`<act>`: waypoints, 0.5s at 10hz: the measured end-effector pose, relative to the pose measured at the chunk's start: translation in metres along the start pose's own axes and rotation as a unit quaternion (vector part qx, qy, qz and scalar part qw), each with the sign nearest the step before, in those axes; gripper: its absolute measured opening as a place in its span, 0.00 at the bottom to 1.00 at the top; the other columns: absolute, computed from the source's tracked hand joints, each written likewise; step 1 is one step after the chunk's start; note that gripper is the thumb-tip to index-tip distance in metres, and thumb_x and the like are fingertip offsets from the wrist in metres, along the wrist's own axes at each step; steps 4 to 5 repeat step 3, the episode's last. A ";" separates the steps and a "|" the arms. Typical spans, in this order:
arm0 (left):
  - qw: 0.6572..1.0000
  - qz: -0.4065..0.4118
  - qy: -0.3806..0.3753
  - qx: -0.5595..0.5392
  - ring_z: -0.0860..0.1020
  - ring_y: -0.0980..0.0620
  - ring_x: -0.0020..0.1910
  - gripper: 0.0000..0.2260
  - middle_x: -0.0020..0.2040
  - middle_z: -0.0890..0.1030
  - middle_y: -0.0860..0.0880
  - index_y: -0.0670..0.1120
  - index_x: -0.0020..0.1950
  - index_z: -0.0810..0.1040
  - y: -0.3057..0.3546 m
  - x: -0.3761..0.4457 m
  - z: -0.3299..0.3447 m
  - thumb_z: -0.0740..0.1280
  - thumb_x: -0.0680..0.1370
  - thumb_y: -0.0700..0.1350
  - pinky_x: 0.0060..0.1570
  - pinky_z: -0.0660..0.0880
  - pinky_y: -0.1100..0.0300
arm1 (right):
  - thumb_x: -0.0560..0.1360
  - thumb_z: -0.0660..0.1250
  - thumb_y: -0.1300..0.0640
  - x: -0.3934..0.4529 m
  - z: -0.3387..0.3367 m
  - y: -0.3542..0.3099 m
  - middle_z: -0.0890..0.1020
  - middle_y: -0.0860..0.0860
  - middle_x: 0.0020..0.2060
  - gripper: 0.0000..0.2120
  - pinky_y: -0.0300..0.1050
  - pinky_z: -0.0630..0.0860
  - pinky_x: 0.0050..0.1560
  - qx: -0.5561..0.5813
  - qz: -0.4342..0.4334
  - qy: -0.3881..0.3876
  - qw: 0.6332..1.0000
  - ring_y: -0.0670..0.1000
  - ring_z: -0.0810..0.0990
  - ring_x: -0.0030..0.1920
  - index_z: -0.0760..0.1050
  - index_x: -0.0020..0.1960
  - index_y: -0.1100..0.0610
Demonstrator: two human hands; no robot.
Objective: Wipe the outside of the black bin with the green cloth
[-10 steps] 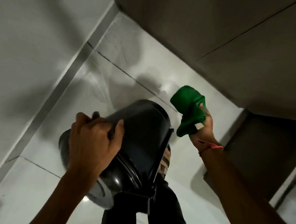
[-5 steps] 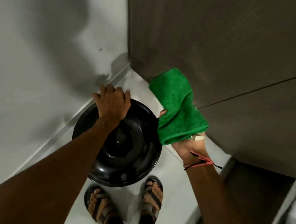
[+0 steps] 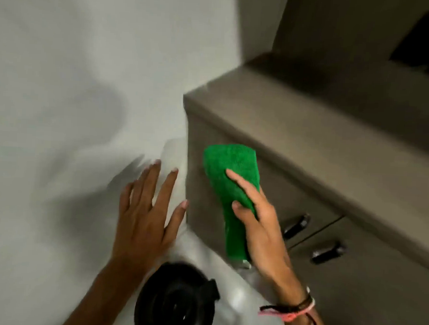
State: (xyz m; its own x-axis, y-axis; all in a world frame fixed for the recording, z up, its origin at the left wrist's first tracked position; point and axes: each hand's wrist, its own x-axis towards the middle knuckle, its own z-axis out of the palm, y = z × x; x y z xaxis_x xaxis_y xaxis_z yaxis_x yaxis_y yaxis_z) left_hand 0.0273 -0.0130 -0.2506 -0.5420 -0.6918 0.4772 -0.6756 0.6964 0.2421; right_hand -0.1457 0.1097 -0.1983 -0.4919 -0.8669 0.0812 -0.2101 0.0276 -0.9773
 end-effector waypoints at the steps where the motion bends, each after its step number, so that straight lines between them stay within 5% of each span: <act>1: 0.997 0.045 0.055 0.043 0.71 0.36 0.79 0.28 0.80 0.70 0.36 0.43 0.79 0.72 0.027 0.062 -0.078 0.55 0.85 0.59 0.73 0.70 0.38 | 0.81 0.59 0.57 0.027 -0.057 -0.082 0.68 0.50 0.79 0.26 0.41 0.60 0.82 -0.255 -0.145 0.031 0.956 0.47 0.65 0.80 0.69 0.79 0.48; 2: 0.991 0.054 0.083 0.089 0.72 0.35 0.78 0.30 0.80 0.71 0.36 0.43 0.79 0.73 0.053 0.106 -0.138 0.54 0.85 0.61 0.72 0.72 0.36 | 0.81 0.58 0.52 0.063 -0.108 -0.130 0.61 0.55 0.83 0.28 0.54 0.61 0.82 -0.444 -0.136 0.063 0.883 0.54 0.59 0.84 0.64 0.82 0.48; 3: 0.994 0.024 0.005 0.110 0.64 0.37 0.83 0.35 0.84 0.63 0.39 0.46 0.83 0.64 0.074 0.128 -0.161 0.52 0.82 0.66 0.78 0.66 0.34 | 0.85 0.55 0.48 0.090 -0.136 -0.130 0.50 0.55 0.86 0.28 0.59 0.53 0.84 -0.589 -0.006 -0.031 0.808 0.53 0.49 0.87 0.54 0.84 0.45; 5: 0.994 0.024 0.005 0.110 0.64 0.37 0.83 0.35 0.84 0.63 0.39 0.46 0.83 0.64 0.074 0.128 -0.161 0.52 0.82 0.66 0.78 0.66 0.34 | 0.85 0.55 0.48 0.090 -0.136 -0.130 0.50 0.55 0.86 0.28 0.59 0.53 0.84 -0.589 -0.006 -0.031 0.808 0.53 0.49 0.87 0.54 0.84 0.45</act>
